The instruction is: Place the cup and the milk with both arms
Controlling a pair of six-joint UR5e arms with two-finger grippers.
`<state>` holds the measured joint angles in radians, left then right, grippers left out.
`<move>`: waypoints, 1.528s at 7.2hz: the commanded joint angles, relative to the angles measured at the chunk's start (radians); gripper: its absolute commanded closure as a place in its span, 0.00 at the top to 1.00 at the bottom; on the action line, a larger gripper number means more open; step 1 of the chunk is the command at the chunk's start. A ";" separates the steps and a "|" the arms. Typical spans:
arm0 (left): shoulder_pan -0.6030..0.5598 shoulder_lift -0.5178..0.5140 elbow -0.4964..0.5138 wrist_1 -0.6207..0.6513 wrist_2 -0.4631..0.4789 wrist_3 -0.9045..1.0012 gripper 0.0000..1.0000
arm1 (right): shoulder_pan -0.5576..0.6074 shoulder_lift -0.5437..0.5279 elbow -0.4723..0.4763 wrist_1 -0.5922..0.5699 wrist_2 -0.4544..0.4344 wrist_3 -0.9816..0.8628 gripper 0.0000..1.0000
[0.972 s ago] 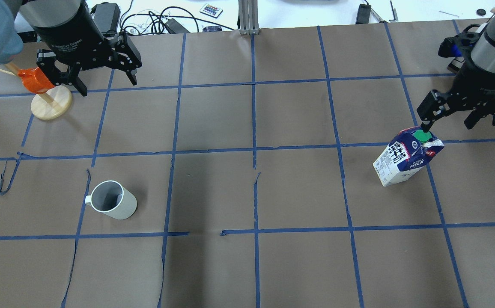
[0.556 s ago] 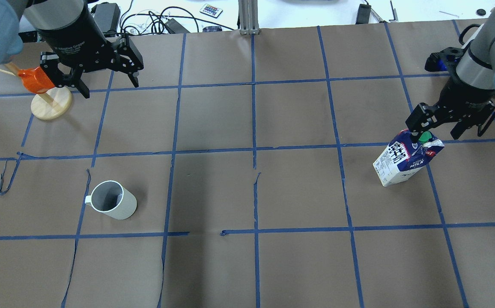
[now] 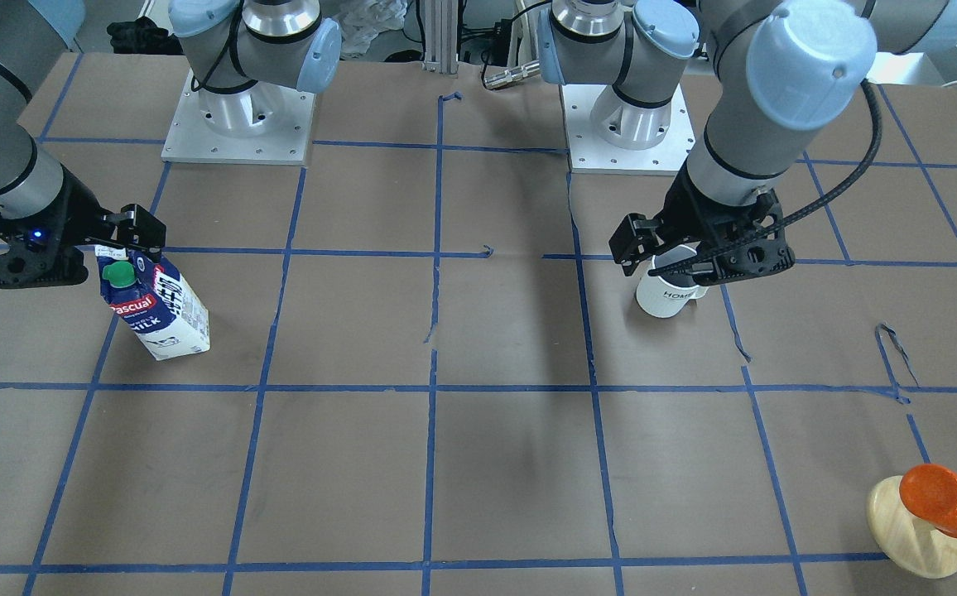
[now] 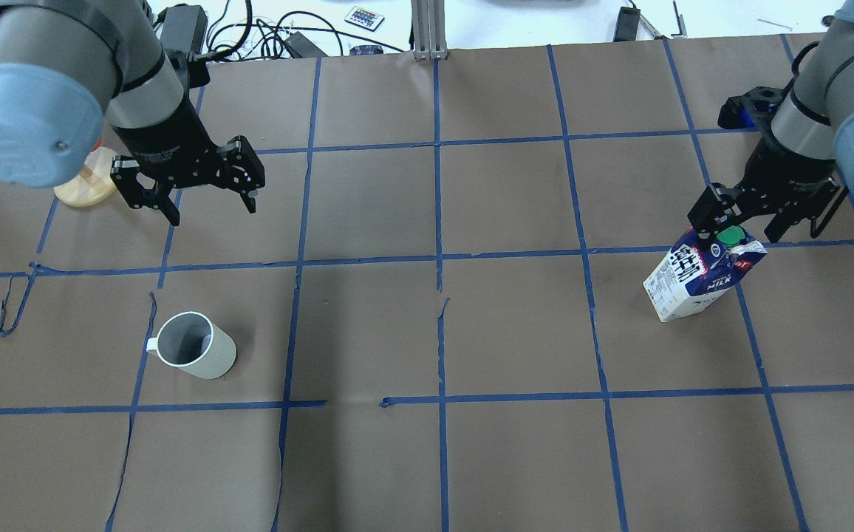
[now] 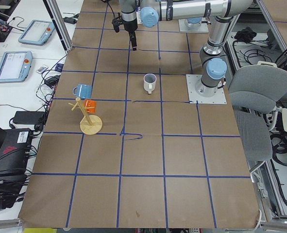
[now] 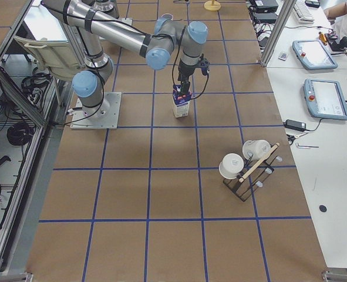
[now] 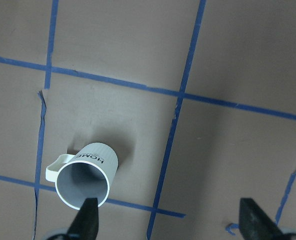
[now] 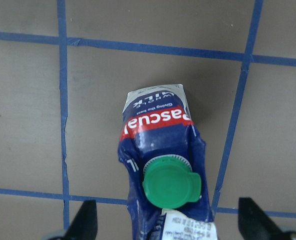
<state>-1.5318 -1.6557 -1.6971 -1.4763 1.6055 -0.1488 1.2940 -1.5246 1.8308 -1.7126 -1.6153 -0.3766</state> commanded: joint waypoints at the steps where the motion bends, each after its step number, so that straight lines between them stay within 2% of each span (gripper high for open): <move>1: 0.062 -0.001 -0.238 0.237 0.004 0.037 1.00 | 0.011 0.001 0.027 -0.007 -0.003 -0.028 1.00; 3: 0.068 0.028 -0.367 0.287 0.040 0.066 1.00 | 0.011 0.003 0.047 -0.007 -0.015 -0.039 1.00; 5: 0.070 0.039 -0.406 0.318 0.045 0.087 0.98 | 0.011 0.003 0.059 -0.021 -0.015 -0.042 1.00; 6: 0.070 0.036 -0.412 0.318 0.069 0.106 0.91 | 0.011 0.003 0.059 -0.019 -0.015 -0.042 1.00; 7: 0.071 0.030 -0.439 0.324 0.067 0.107 0.88 | 0.011 0.003 0.062 -0.021 -0.015 -0.042 1.00; 8: 0.073 0.019 -0.452 0.341 0.071 0.110 0.53 | 0.011 0.003 0.062 -0.021 -0.015 -0.042 1.00; 9: 0.073 0.014 -0.450 0.341 0.091 0.110 0.10 | 0.011 0.003 0.062 -0.022 -0.015 -0.042 1.00; 10: 0.073 0.013 -0.449 0.341 0.103 0.110 0.00 | 0.010 0.003 0.061 -0.024 -0.015 -0.042 1.00; 11: 0.073 0.014 -0.446 0.341 0.106 0.110 0.00 | 0.010 0.003 0.062 -0.030 -0.015 -0.042 1.00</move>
<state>-1.4589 -1.6409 -2.1450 -1.1360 1.7026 -0.0386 1.3046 -1.5217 1.8923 -1.7371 -1.6306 -0.4188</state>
